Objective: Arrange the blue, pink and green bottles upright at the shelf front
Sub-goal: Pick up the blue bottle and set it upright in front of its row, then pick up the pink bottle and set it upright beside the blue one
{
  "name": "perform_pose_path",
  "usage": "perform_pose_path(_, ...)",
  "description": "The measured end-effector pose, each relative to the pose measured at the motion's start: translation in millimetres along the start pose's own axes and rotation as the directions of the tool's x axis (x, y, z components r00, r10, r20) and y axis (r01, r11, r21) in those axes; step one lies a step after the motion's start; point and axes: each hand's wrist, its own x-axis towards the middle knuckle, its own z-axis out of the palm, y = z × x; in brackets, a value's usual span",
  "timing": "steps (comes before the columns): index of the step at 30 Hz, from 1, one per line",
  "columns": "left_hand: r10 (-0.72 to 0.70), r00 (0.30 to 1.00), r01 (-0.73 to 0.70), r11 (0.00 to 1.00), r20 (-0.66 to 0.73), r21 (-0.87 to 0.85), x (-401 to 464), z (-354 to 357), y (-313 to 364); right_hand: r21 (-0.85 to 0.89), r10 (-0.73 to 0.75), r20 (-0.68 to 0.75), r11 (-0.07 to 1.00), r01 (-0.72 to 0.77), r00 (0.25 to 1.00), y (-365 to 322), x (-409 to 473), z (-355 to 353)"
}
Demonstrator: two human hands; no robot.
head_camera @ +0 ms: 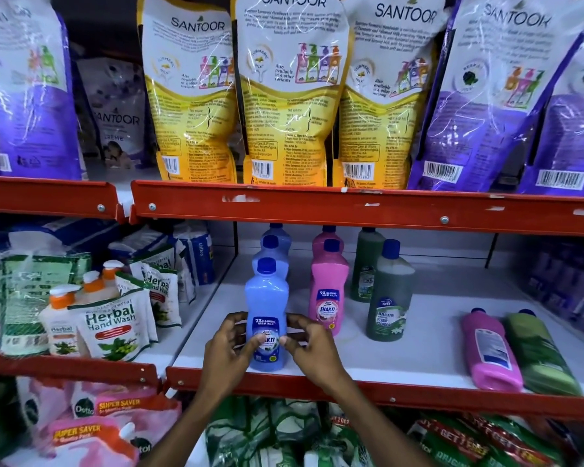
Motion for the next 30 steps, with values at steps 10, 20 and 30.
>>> perform_pose_path(10, 0.031, 0.991, -0.019, 0.995, -0.129, 0.098, -22.4, -4.8, 12.7, 0.03, -0.016, -0.009, 0.999, 0.016, 1.0, -7.3, -16.5, -4.1)
perform_pose_path(20, 0.628, 0.751, -0.626, 0.575, 0.206, 0.527, -54.0, 112.4, 87.8, -0.787, -0.334, -0.21, 0.615, 0.043, 0.919, 32.6, -65.9, -133.6)
perform_pose_path(30, 0.18, 0.839, -0.378, 0.872, 0.514, 0.311, -44.5, 287.6, 122.8, -0.814, 0.075, -0.364, 0.459, -0.356, 0.929, 91.5, -102.0, -269.1)
